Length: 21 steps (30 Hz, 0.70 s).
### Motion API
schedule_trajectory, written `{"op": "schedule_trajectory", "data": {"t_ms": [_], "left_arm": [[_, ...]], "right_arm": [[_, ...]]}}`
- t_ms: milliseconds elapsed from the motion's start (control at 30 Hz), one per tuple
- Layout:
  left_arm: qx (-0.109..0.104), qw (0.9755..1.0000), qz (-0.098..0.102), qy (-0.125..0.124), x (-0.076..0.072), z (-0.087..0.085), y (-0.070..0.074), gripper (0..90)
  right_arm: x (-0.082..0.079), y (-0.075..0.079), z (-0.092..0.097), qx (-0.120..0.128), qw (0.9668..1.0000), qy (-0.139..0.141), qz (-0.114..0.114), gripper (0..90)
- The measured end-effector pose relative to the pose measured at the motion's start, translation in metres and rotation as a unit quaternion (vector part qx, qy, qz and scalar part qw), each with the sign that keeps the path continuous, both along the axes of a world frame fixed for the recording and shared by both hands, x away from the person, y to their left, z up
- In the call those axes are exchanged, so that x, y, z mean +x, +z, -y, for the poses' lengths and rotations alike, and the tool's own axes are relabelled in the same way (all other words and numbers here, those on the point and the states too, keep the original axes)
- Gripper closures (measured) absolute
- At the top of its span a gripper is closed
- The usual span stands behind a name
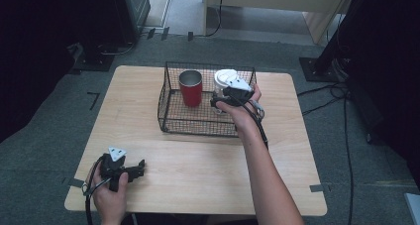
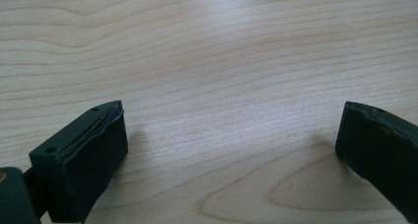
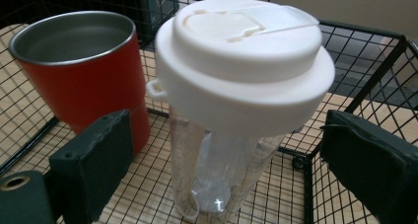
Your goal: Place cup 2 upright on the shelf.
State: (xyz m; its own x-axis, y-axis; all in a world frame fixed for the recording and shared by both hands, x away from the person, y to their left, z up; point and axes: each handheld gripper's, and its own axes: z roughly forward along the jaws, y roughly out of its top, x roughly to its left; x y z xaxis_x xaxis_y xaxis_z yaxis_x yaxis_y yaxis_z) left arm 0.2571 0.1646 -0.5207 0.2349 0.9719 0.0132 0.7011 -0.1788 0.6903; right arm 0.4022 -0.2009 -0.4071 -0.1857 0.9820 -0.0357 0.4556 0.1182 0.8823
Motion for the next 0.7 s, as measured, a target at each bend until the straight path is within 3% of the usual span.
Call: {"op": "schedule_trajectory", "data": {"t_ms": [233, 700], "left_arm": [[0.0, 1.0, 0.0, 0.0, 0.0, 0.0, 0.0, 0.0], [-0.001, 1.0, 0.001, 0.001, 0.0, 0.0, 0.0, 0.0]], "right_arm": [[-0.014, 0.001, 0.003, 0.001, 1.0, 0.002, 0.008, 6.0], [-0.055, 0.014, 0.012, 0.005, 0.9981, 0.042, 0.046, 6.0]]}}
